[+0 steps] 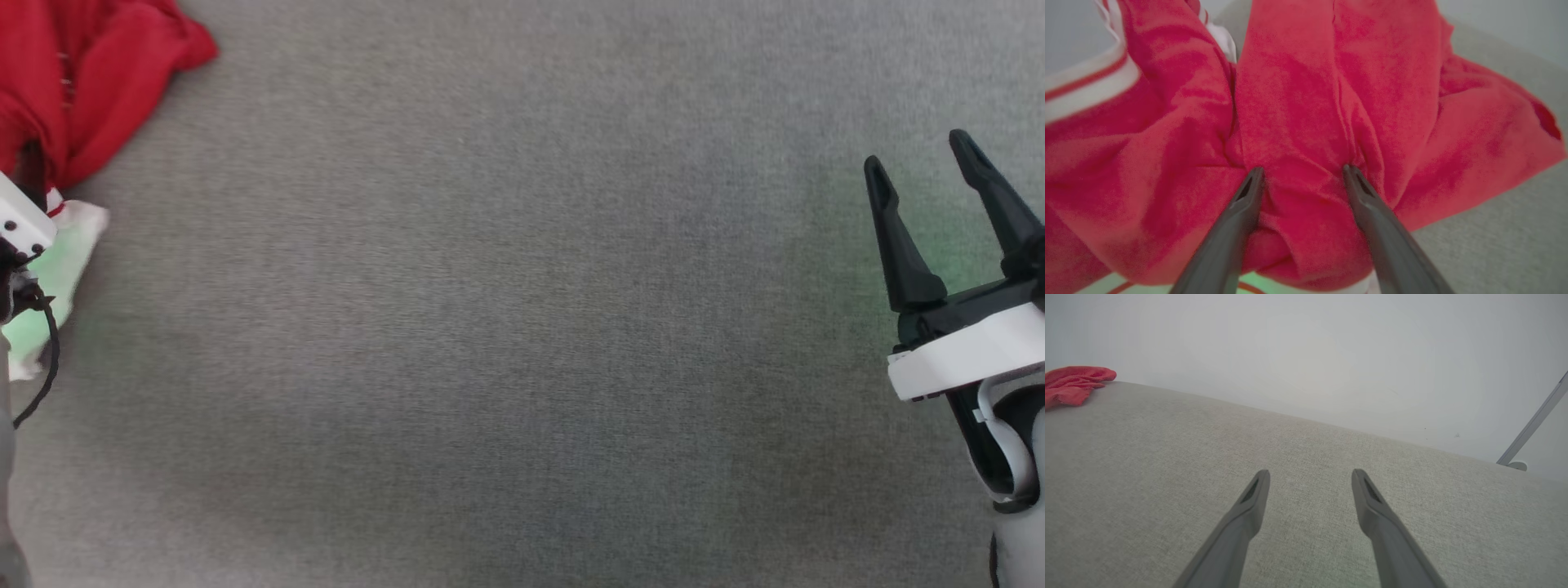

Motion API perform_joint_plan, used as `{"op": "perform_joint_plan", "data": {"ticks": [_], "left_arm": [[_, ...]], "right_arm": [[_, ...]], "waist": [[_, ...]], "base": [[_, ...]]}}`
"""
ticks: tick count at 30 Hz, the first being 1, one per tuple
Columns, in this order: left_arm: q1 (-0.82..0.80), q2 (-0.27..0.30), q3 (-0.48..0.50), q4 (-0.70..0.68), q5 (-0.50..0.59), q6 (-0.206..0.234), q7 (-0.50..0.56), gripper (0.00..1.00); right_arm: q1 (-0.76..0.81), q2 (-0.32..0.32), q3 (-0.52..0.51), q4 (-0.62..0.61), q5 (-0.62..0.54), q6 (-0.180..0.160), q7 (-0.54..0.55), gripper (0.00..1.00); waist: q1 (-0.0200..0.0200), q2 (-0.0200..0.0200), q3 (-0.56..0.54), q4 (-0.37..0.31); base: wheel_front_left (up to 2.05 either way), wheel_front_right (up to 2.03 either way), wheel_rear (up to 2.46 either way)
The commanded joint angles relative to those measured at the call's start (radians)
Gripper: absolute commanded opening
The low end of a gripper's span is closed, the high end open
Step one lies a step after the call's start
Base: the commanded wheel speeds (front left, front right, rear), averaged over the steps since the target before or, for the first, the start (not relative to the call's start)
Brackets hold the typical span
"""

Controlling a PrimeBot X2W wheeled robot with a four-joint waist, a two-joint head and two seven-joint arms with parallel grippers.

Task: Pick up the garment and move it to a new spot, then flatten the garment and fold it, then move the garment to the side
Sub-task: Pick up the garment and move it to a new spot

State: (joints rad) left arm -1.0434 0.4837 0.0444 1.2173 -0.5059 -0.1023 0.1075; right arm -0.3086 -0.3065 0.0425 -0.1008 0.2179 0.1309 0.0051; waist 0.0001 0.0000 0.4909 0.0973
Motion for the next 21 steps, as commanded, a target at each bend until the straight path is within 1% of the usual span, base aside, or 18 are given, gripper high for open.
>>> {"op": "perform_joint_plan", "data": {"ticks": [1, 4, 8, 9, 12, 13, 14, 15, 17, 21], "left_arm": [[-0.016, 0.007, -0.002, 0.005, -0.010, 0.005, 0.016, 1.00], [-0.034, 0.005, -0.013, 0.047, -0.007, 0.037, 0.131, 1.00], [-0.006, -0.031, -0.031, 0.084, -0.013, 0.075, 0.314, 1.00], [0.007, -0.044, -0.041, 0.091, -0.008, 0.076, 0.354, 1.00], [0.024, -0.067, -0.046, 0.104, -0.014, 0.088, 0.418, 1.00], [0.025, -0.074, -0.042, 0.105, -0.022, 0.092, 0.401, 1.00], [0.025, -0.077, -0.041, 0.105, -0.022, 0.088, 0.385, 0.14], [0.024, -0.077, -0.043, 0.101, -0.020, 0.084, 0.359, 0.00], [0.007, -0.057, -0.045, 0.081, -0.011, 0.075, 0.301, 0.00], [-0.042, -0.017, -0.049, 0.042, -0.005, 0.034, 0.195, 0.00]], "right_arm": [[-0.010, -0.003, 0.000, -0.009, 0.004, 0.000, 0.004, 1.00], [-0.012, -0.006, -0.001, -0.030, 0.007, 0.000, 0.021, 1.00], [-0.003, -0.010, -0.006, -0.054, 0.010, 0.000, 0.044, 1.00], [-0.001, -0.014, -0.009, -0.062, 0.010, 0.000, 0.048, 1.00], [0.001, -0.016, -0.015, -0.079, 0.010, 0.000, 0.060, 1.00], [0.001, -0.016, -0.019, -0.083, 0.007, 0.000, 0.066, 1.00], [0.002, -0.013, -0.021, -0.086, 0.008, 0.000, 0.068, 1.00], [0.003, -0.011, -0.024, -0.089, 0.008, 0.000, 0.070, 1.00], [0.006, -0.010, -0.033, -0.090, 0.005, 0.000, 0.069, 1.00], [0.010, 0.000, -0.053, -0.081, 0.010, 0.000, 0.054, 1.00]], "waist": [[-0.0001, 0.0000, 0.029, -0.020], [-0.0001, 0.0000, 0.050, -0.027], [-0.0001, 0.0000, 0.067, -0.029], [-0.0001, 0.0000, 0.071, -0.028], [-0.0001, 0.0000, 0.079, -0.026], [-0.0001, 0.0000, 0.080, -0.023], [-0.0001, 0.0000, 0.080, -0.022], [-0.0001, 0.0000, 0.078, -0.019], [-0.0001, 0.0000, 0.072, -0.014], [-0.0001, 0.0000, 0.040, -0.002]], "base": [[0.00, 0.00, 0.00], [0.00, 0.00, 0.00], [0.00, 0.00, 0.00], [0.00, 0.00, 0.00], [0.00, 0.00, 0.00], [0.00, 0.00, 0.00], [0.00, 0.00, 0.00], [0.00, 0.00, 0.00], [0.00, 0.00, 0.00], [0.00, 0.00, 0.00]]}}
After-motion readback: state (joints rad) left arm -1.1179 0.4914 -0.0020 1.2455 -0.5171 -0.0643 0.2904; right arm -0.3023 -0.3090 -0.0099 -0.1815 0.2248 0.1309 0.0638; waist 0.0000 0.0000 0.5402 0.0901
